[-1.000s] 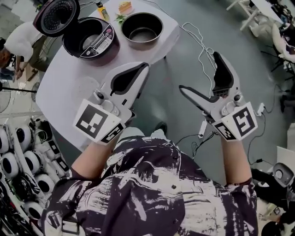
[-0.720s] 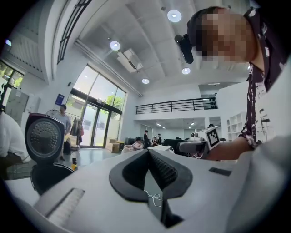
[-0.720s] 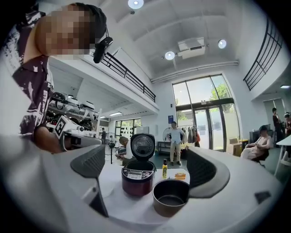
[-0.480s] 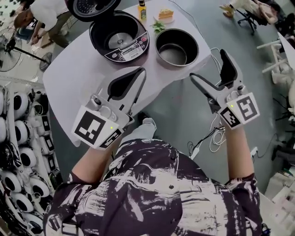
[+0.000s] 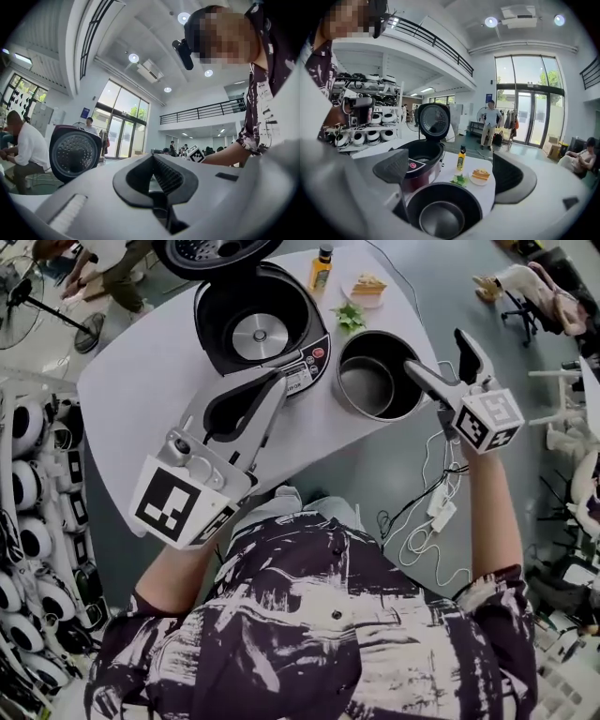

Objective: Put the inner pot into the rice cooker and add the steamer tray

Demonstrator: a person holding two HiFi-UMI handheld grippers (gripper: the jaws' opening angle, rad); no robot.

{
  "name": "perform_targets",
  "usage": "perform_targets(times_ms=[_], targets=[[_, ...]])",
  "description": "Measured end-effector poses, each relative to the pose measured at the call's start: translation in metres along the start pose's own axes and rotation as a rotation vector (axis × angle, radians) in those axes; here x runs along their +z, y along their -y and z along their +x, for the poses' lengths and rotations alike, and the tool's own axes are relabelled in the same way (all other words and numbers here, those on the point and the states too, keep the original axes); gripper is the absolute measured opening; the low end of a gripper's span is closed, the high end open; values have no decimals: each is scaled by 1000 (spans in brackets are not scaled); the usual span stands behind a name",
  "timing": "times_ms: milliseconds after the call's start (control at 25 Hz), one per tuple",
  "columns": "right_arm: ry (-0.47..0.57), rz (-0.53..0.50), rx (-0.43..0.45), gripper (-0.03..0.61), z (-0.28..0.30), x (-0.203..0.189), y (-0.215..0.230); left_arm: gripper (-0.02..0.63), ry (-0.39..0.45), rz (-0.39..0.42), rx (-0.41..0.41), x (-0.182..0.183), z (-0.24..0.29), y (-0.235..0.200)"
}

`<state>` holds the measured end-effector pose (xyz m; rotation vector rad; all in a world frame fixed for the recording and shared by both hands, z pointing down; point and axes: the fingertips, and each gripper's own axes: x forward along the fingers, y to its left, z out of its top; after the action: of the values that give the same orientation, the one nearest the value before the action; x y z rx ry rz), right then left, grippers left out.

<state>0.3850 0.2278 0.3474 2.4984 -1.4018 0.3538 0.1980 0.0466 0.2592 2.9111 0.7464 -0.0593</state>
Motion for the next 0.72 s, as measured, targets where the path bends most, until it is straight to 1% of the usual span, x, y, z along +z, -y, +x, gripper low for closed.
perform_targets(times_ms=[200,440,560,720], targets=[[-154,17,42,517,36,-56,36,5,10,-7,81,-1,-2,-18],[-328,34,156,517,75,-127,68,5,2,-18,210,-9,11,-42],[-434,42,204,517,88,-163,80,5,-1,-17,255,-11,19,-46],[-577,52,230,517,99,-205,86,5,-1,-19,294,-10,22,-51]])
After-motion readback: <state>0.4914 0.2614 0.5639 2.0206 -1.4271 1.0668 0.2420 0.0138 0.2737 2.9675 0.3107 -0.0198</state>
